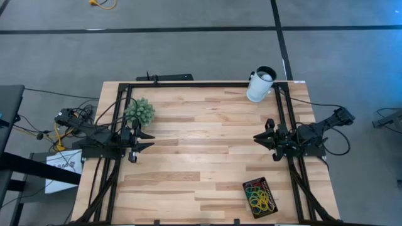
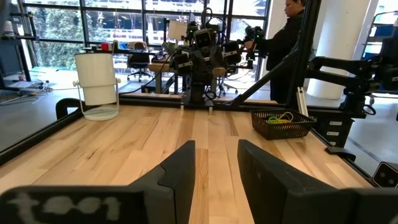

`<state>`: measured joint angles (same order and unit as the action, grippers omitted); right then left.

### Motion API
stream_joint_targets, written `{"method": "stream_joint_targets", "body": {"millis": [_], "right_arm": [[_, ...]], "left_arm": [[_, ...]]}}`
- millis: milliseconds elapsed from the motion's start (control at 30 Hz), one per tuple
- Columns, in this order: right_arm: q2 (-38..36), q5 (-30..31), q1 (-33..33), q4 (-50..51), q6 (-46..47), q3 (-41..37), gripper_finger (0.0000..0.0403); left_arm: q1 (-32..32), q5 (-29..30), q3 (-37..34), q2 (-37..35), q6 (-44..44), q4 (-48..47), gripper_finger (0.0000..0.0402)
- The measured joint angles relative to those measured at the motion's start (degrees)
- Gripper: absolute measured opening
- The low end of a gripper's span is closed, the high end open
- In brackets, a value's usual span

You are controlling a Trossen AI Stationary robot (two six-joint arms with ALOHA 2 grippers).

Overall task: Pick and place rubber bands into bin
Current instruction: Return to Home Position

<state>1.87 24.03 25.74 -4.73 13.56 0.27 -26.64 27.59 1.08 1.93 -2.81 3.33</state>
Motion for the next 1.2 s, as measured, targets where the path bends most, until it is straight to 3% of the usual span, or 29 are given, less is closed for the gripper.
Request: {"method": "stream_joint_targets", "body": {"millis": [1200], "right_arm": [[0.0,0.0,0.0,0.0,0.0,0.0,0.0066]], "left_arm": [[0.0,0.0,0.0,0.0,0.0,0.0,0.0109]]}}
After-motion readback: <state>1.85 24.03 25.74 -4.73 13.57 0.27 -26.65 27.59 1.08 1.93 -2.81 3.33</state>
